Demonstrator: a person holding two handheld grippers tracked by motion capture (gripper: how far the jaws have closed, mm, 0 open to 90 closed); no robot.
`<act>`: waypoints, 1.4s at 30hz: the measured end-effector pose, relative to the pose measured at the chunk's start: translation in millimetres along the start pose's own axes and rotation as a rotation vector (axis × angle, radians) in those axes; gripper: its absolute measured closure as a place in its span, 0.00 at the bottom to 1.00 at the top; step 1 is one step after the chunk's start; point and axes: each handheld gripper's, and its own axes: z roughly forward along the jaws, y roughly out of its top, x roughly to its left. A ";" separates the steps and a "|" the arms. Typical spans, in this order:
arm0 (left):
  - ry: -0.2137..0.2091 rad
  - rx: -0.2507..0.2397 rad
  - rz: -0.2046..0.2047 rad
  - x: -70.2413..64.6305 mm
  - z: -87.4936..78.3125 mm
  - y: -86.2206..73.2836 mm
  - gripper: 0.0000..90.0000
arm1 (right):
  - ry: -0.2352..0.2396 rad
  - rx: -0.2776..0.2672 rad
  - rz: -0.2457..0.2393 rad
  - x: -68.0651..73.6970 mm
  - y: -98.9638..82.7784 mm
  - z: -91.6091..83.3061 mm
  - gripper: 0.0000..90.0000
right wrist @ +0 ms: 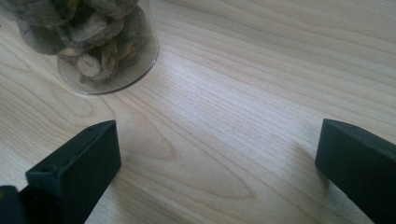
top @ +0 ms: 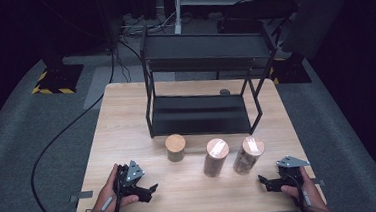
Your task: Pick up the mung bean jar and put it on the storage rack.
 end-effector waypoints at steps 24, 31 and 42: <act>-0.001 -0.043 0.012 -0.3 2.7 10.9 0.02 | 0.000 -0.001 0.001 0.1 0.1 0.3 0.00; -0.006 -0.048 0.027 -1.0 4.7 15.7 0.02 | -0.001 -0.001 0.001 0.2 0.2 0.3 0.00; -0.013 -0.067 0.027 1.1 7.6 21.8 0.02 | -0.001 -0.001 0.002 0.4 0.2 0.4 0.00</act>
